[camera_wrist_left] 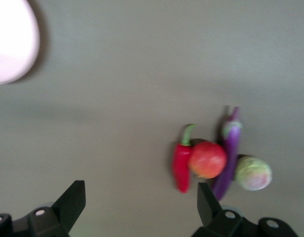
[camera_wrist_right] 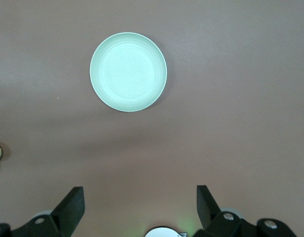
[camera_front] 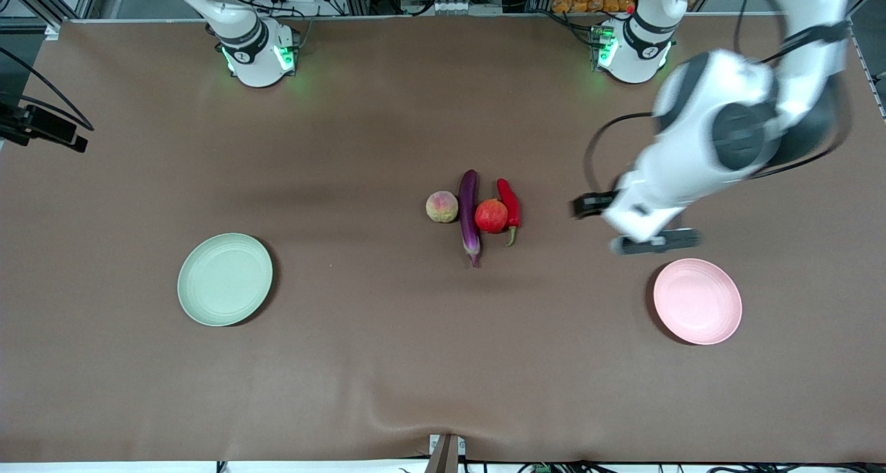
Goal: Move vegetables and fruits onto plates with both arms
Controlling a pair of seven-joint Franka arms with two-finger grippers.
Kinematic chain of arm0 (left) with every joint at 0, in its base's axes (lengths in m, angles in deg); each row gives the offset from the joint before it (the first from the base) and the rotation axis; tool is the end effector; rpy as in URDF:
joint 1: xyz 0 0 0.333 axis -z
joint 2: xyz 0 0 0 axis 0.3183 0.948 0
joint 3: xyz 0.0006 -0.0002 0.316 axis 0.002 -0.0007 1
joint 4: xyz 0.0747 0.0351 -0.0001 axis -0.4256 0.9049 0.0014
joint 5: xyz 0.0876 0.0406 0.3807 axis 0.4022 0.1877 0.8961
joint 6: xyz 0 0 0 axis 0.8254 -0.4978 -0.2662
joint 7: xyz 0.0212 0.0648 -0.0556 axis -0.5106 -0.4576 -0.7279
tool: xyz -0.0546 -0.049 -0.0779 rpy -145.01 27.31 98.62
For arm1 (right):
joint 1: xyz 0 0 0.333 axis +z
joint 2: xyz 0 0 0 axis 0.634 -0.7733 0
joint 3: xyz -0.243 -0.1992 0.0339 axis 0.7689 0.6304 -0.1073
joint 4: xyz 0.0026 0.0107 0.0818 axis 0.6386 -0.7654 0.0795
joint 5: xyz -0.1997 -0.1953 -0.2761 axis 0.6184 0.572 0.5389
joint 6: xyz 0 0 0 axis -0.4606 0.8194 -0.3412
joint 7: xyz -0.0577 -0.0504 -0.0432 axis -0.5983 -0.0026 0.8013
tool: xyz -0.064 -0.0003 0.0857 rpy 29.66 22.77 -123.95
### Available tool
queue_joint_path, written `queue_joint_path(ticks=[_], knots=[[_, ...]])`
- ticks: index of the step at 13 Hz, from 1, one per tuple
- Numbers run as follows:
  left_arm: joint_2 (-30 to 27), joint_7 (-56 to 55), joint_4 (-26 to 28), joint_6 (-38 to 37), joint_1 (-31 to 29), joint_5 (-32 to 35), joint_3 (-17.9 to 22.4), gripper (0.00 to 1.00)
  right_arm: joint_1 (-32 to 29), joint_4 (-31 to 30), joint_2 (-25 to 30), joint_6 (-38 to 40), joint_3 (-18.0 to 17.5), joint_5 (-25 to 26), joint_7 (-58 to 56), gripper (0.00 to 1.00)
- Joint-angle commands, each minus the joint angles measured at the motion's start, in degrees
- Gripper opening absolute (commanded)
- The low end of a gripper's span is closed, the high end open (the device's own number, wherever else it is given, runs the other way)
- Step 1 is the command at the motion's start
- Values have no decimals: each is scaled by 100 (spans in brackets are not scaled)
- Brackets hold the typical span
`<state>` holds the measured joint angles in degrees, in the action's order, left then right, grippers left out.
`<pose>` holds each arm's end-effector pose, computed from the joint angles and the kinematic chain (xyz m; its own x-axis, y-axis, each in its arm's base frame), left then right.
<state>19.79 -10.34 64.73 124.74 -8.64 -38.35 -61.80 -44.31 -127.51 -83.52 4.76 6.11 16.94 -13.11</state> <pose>0.5824 -0.2866 0.4371 0.9787 0.1472 -0.1430 0.1572 -0.9856 0.0616 0.5343 -0.0575 0.6272 0.9836 -0.1398 -0.1140 -0.1434 -0.9894 -0.0234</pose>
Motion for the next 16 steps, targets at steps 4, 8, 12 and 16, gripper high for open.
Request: queue_joint_path(ticks=[4, 8, 12, 16], knots=[[1005, -2485, -134, 1253, 1046, 816, 21, 100, -75, 89, -296, 242, -74, 127, 55, 100], [1656, -2691, -195, 2054, 1390, 1399, 21, 100, 100, 89, -454, 277, -83, 777, 82, 100], [2113, -2541, -213, 2423, 1514, 1731, 21, 100, -442, 71, -586, 497, -47, -167, 1272, 100], [2421, -2541, -231, 2714, 1636, 1785, 12, 98, -568, 71, -682, 734, -47, -996, 3470, 100]])
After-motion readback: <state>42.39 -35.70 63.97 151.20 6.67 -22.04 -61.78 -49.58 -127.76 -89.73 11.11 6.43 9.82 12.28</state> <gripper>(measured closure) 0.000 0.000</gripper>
